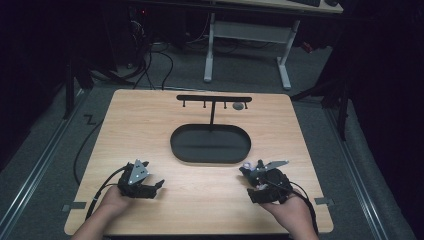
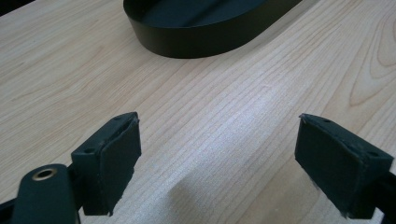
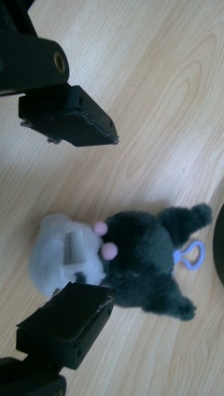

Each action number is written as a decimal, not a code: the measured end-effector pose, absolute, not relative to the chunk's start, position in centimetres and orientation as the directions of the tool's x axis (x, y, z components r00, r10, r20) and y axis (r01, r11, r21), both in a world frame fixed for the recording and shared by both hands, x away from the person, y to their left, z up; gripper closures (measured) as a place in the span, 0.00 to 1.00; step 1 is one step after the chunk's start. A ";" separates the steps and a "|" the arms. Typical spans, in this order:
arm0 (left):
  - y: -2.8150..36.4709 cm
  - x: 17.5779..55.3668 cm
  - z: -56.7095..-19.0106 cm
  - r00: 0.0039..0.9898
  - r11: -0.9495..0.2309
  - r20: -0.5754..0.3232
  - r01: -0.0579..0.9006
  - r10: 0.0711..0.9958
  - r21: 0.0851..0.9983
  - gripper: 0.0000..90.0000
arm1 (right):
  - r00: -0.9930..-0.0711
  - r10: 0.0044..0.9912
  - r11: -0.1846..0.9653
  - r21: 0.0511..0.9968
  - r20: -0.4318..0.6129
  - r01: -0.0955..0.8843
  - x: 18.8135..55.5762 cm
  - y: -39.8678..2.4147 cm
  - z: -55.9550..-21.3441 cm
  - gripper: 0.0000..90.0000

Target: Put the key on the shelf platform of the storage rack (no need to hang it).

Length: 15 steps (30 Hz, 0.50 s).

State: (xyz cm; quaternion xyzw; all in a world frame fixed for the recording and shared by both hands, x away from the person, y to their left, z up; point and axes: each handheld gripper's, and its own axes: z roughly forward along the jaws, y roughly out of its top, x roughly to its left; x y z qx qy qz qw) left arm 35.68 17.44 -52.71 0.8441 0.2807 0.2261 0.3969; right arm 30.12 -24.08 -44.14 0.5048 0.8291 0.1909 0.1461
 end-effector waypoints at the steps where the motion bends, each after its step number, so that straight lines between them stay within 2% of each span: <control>1: 17.4 35.7 -52.7 0.740 -0.528 0.159 0.294 0.653 0.797 0.17 | -0.444 0.894 0.414 0.465 -0.049 0.783 30.1 -24.3 -44.2 0.24; 9: 17.4 35.7 -52.7 0.740 -0.528 0.160 0.294 0.654 0.797 0.17 | -0.381 0.924 0.354 0.457 -0.036 0.816 30.2 -26.1 -44.8 0.25; 15: 17.4 35.7 -52.7 0.739 -0.528 0.160 0.294 0.654 0.796 0.17 | -0.371 0.928 0.344 0.453 -0.031 0.823 30.3 -26.9 -45.6 0.25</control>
